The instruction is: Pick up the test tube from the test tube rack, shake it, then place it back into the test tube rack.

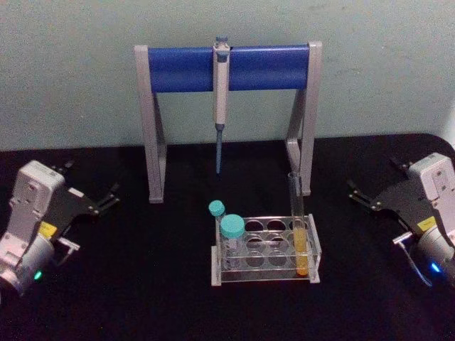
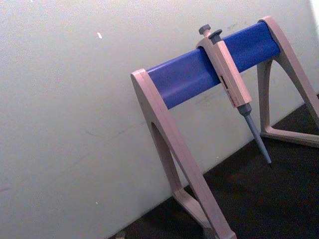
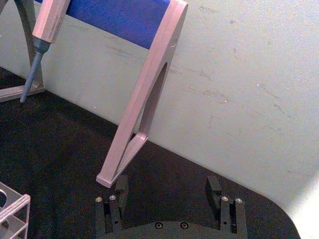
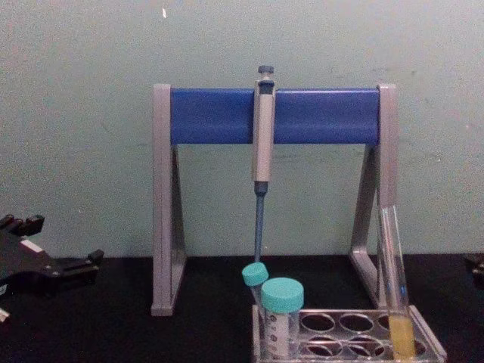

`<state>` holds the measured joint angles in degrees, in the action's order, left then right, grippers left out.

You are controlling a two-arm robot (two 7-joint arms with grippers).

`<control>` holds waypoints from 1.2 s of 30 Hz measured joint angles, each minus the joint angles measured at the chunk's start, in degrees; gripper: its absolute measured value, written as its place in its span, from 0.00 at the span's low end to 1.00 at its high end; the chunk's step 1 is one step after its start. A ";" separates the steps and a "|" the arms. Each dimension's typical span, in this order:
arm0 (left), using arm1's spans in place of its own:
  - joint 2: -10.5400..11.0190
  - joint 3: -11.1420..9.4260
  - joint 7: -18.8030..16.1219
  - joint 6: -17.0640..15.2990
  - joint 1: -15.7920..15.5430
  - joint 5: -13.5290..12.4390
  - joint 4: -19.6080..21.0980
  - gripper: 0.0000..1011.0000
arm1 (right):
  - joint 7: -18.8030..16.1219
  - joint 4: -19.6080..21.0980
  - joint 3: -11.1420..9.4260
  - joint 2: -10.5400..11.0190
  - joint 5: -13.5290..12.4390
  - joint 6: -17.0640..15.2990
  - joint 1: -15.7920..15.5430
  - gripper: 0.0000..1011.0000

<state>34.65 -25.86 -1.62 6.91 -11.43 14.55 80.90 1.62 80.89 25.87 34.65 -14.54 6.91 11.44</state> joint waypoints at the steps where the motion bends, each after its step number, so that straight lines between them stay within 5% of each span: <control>1: 0.00 0.00 0.00 0.00 0.00 0.00 0.00 0.99 | 0.00 0.00 0.00 0.00 0.00 0.01 0.00 0.99; 36: 0.00 0.00 0.00 0.00 0.00 0.00 0.00 0.99 | 0.00 0.01 0.00 0.00 -0.01 0.00 0.00 0.99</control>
<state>34.65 -25.86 -1.62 6.91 -11.43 14.55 80.90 1.62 80.90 25.86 34.65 -14.55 6.91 11.43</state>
